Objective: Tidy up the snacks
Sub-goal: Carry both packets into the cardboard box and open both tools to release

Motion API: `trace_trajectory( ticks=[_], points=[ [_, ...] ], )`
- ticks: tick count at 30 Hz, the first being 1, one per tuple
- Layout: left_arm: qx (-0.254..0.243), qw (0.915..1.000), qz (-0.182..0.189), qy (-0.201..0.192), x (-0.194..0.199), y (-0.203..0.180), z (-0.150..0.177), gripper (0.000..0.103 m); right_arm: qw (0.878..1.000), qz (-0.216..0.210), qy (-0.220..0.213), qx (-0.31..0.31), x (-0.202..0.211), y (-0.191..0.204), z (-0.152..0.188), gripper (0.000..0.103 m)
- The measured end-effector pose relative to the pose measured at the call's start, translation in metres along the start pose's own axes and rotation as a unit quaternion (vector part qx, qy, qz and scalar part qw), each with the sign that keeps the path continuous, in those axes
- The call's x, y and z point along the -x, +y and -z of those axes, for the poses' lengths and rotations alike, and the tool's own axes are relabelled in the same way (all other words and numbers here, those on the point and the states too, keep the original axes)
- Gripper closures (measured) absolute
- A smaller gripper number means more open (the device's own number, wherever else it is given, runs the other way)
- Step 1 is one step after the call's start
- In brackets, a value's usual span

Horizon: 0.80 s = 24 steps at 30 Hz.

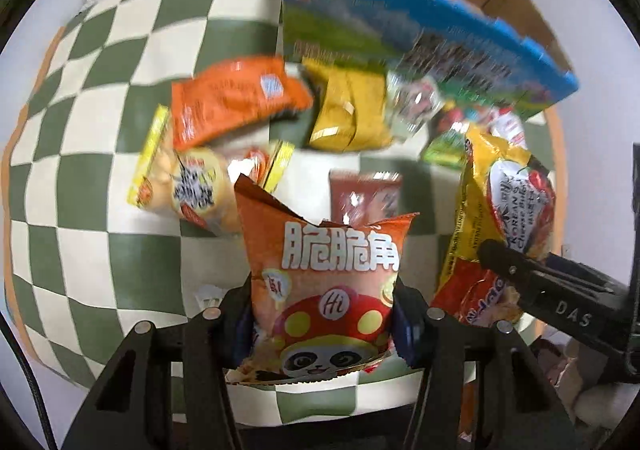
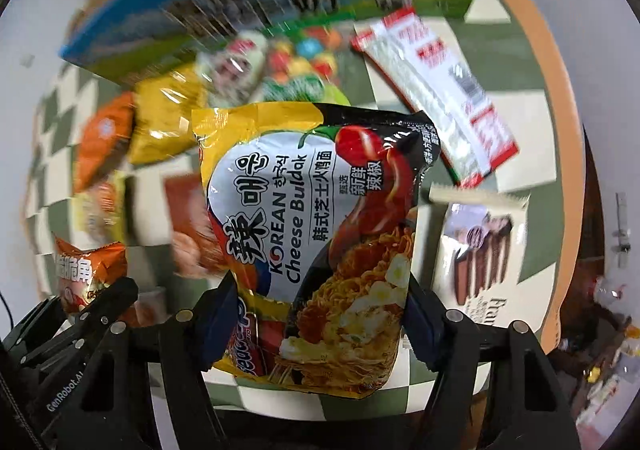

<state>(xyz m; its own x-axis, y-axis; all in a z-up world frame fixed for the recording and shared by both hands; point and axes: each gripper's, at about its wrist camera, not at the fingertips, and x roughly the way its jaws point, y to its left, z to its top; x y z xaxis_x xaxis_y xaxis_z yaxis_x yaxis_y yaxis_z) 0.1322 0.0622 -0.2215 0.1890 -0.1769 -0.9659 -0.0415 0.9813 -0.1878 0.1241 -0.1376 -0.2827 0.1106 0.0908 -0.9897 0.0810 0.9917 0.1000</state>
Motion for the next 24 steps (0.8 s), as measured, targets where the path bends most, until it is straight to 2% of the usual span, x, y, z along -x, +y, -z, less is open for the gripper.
trace_trajectory(
  ticks=[3,7,9,11,14,17,21,24],
  points=[
    [0.012,0.9995,0.020,-0.019,0.045,0.000,-0.024,0.051,0.999,-0.033,-0.011,0.001,0.017,-0.005,-0.002,0.029],
    [0.022,0.9970,0.057,-0.048,0.087,-0.028,-0.076,0.051,0.995,-0.086,-0.043,0.014,0.066,-0.014,-0.027,0.029],
    [0.019,0.9949,0.074,-0.065,0.085,-0.056,-0.123,0.051,0.992,-0.098,-0.074,0.032,0.099,-0.015,-0.049,0.029],
    [0.010,0.9941,0.075,-0.078,0.083,-0.076,-0.167,0.051,0.988,-0.101,-0.105,0.048,0.126,-0.017,-0.076,0.029],
    [0.007,0.9949,0.066,-0.076,0.064,-0.094,-0.235,0.051,0.985,-0.085,-0.134,0.068,0.142,-0.019,-0.132,0.029],
    [0.007,0.9975,0.051,-0.049,0.024,-0.101,-0.285,0.051,0.986,-0.060,-0.130,0.087,0.123,-0.016,-0.185,0.029],
    [0.017,0.9993,0.033,-0.002,-0.029,-0.100,-0.323,0.051,0.990,-0.040,-0.095,0.093,0.084,-0.010,-0.232,0.029],
    [0.020,0.9993,0.018,0.025,-0.059,-0.098,-0.335,0.051,0.993,-0.034,-0.069,0.089,0.058,-0.012,-0.256,0.029]
  ],
)
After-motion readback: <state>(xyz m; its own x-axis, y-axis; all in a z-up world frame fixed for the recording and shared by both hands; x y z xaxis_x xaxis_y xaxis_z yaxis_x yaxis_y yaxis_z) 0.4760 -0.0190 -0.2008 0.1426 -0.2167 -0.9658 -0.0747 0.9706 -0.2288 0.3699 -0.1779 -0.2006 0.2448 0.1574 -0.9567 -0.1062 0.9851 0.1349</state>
